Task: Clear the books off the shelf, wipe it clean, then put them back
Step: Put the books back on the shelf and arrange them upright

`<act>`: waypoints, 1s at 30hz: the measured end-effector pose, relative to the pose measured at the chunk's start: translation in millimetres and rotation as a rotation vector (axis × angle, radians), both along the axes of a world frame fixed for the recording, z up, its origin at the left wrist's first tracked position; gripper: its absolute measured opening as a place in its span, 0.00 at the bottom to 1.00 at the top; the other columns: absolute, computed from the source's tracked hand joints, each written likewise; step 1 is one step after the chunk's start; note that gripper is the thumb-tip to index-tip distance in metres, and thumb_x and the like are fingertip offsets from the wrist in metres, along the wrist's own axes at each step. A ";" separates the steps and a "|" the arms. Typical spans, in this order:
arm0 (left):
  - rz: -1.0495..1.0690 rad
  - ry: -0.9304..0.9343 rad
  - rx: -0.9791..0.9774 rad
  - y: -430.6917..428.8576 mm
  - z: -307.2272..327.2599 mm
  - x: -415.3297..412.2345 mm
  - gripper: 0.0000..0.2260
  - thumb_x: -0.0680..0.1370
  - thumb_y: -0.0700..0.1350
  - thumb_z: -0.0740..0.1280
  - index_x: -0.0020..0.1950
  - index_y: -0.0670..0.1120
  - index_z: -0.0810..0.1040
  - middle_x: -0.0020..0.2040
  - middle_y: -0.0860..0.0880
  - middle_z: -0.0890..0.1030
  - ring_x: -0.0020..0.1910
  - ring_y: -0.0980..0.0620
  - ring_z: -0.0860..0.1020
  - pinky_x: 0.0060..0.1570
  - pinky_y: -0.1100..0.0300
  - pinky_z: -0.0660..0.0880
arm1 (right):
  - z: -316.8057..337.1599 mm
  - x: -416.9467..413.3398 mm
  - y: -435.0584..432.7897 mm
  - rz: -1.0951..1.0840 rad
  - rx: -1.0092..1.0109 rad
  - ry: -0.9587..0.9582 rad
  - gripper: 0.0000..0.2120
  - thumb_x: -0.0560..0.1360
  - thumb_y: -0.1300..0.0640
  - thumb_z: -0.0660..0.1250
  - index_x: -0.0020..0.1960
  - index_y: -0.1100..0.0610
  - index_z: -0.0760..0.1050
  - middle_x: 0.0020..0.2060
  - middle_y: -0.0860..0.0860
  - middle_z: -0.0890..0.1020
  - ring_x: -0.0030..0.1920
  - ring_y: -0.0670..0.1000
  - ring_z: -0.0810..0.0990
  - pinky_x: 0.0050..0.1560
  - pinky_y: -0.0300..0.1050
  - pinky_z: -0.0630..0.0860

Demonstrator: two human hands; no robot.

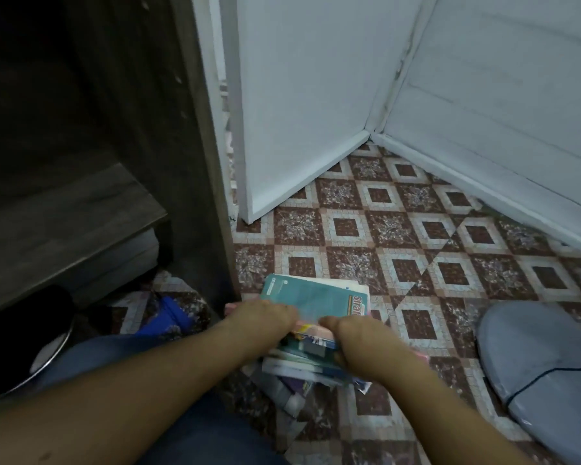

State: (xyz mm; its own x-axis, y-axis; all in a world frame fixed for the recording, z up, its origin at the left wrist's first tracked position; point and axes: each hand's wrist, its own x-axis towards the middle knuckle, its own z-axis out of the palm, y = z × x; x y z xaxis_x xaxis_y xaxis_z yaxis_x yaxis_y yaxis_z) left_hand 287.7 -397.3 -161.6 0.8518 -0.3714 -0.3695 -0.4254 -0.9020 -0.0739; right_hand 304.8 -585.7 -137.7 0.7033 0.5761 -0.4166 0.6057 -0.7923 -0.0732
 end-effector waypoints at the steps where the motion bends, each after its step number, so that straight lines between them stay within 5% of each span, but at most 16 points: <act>1: -0.002 0.002 -0.009 6.9 11.7 -1.2 0.11 0.78 0.42 0.61 0.61 0.44 0.68 0.59 0.43 0.77 0.56 0.40 0.77 0.52 0.49 0.74 | 12.2 0.5 4.0 0.014 0.001 -0.006 0.20 0.76 0.54 0.63 0.67 0.50 0.69 0.54 0.54 0.80 0.54 0.55 0.79 0.52 0.48 0.75; 10: 0.076 -0.108 -0.073 91.9 125.9 -52.2 0.11 0.76 0.50 0.66 0.53 0.49 0.67 0.48 0.46 0.79 0.46 0.44 0.78 0.41 0.54 0.71 | 123.8 -20.9 81.0 0.173 0.068 -0.103 0.14 0.76 0.50 0.65 0.61 0.50 0.71 0.53 0.51 0.79 0.51 0.52 0.78 0.50 0.44 0.73; 14: 0.202 -0.167 -0.066 139.1 165.0 -90.1 0.13 0.76 0.53 0.67 0.53 0.50 0.67 0.47 0.49 0.78 0.42 0.51 0.75 0.46 0.53 0.75 | 159.3 -33.9 128.7 0.274 0.141 -0.169 0.13 0.75 0.50 0.66 0.59 0.47 0.72 0.53 0.50 0.79 0.52 0.52 0.78 0.50 0.44 0.73; 17: 0.309 -0.274 -0.008 177.6 190.2 -127.3 0.15 0.75 0.53 0.68 0.55 0.48 0.68 0.49 0.46 0.79 0.46 0.45 0.77 0.49 0.50 0.75 | 178.9 -44.1 176.6 0.383 0.179 -0.245 0.12 0.74 0.49 0.65 0.57 0.45 0.71 0.52 0.49 0.79 0.53 0.53 0.79 0.49 0.46 0.73; 30: 0.769 -0.373 0.153 301.7 251.9 -259.5 0.16 0.76 0.51 0.68 0.59 0.49 0.67 0.45 0.50 0.77 0.42 0.51 0.76 0.43 0.54 0.79 | 221.1 -109.5 359.7 0.726 0.384 -0.433 0.16 0.76 0.47 0.63 0.64 0.40 0.67 0.51 0.48 0.80 0.50 0.53 0.79 0.43 0.46 0.70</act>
State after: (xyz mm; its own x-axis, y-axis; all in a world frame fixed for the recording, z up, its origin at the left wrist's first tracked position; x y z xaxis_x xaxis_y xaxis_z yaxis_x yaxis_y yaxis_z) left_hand 28.3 -95.5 90.2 0.9216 0.3879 -0.0151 0.3743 -0.8981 -0.2308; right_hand 195.3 -226.0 83.4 0.1663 0.9800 0.1090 0.9795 -0.1769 0.0962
